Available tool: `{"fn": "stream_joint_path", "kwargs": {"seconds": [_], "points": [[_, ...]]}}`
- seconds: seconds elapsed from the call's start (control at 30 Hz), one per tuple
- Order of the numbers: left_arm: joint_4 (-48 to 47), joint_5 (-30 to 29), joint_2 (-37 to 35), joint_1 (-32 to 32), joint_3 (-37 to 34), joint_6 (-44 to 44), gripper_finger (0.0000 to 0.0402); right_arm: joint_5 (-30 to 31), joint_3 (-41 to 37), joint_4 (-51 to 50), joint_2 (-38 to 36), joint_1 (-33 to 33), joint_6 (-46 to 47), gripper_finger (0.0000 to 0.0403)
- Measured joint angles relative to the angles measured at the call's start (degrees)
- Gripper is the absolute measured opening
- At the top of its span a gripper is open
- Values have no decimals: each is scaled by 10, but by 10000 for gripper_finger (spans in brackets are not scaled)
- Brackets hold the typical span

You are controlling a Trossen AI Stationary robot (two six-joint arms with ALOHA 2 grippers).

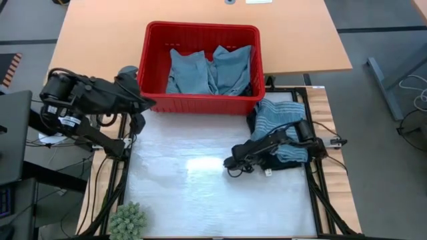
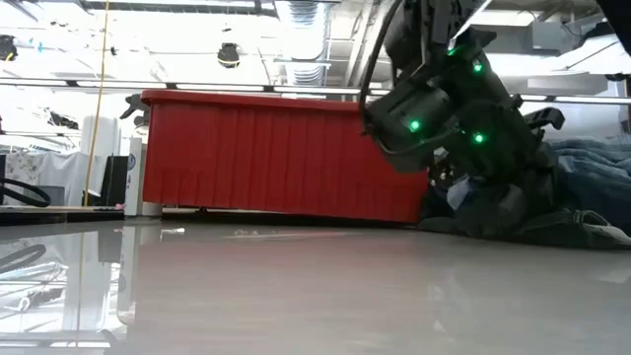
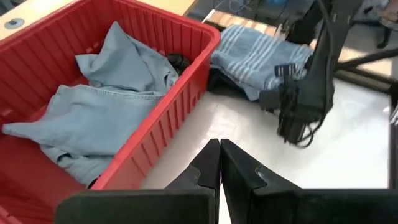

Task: Fold Laundry from Bin
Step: Stack the folded light blue shirt on top of the folded black pants

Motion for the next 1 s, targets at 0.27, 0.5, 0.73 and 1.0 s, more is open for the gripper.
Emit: {"fn": "stream_joint_path", "kwargs": {"seconds": [0.27,0.5,0.73,1.0], "points": [[0,-10,0,0,-38,9,0,31,-53,65,-62,-97,-56,18],[8,-18,-1,0,-61,12,0,90,-77,117,-91,-198,-120,18],[1,16,-2,0,-64,5,0,91,-46,109,-149,-162,-95,19],[0,-10,-30,-17,-64,18,0,171,38,128,-249,-47,-122,39]]}}
